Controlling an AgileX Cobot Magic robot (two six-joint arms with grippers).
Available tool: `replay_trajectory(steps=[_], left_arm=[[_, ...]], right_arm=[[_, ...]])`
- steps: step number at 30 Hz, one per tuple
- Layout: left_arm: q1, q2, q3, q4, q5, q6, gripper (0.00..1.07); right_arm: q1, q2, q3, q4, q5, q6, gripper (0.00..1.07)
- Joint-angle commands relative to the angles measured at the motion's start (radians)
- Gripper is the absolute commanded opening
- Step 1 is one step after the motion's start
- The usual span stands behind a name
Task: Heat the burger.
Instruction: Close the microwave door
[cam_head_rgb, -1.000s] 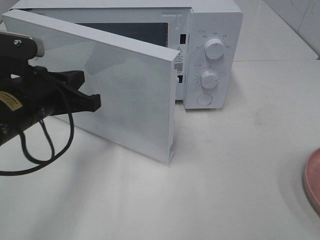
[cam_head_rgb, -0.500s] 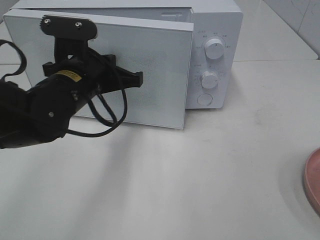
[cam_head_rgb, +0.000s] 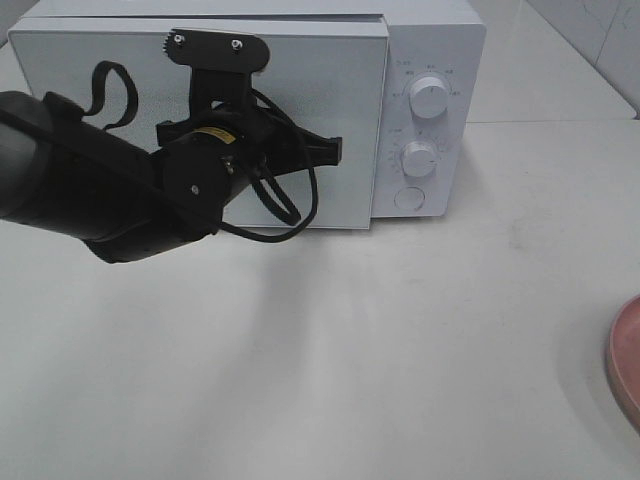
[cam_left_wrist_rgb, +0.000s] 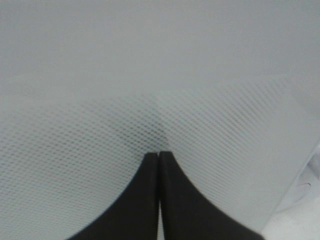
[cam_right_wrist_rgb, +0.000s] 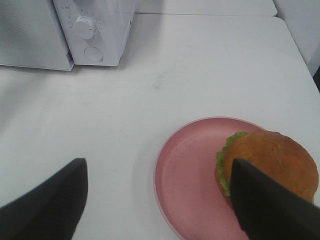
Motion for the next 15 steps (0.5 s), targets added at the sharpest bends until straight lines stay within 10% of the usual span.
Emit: replay_trajectory(steps=[1,15], left_arm=[[0.016,0.018,-0.049,-0.021,-0.036,0.01,0.0],[0.022,0.066,-0.148,-0.04,-0.012,0.04,0.0]], right_arm=[[-0.008,-0.03,0.003,0.003,-0.012,-0.005,0.76],[-0.008,-0.03,0.003,0.004,-0.012,-0.009,0.76]])
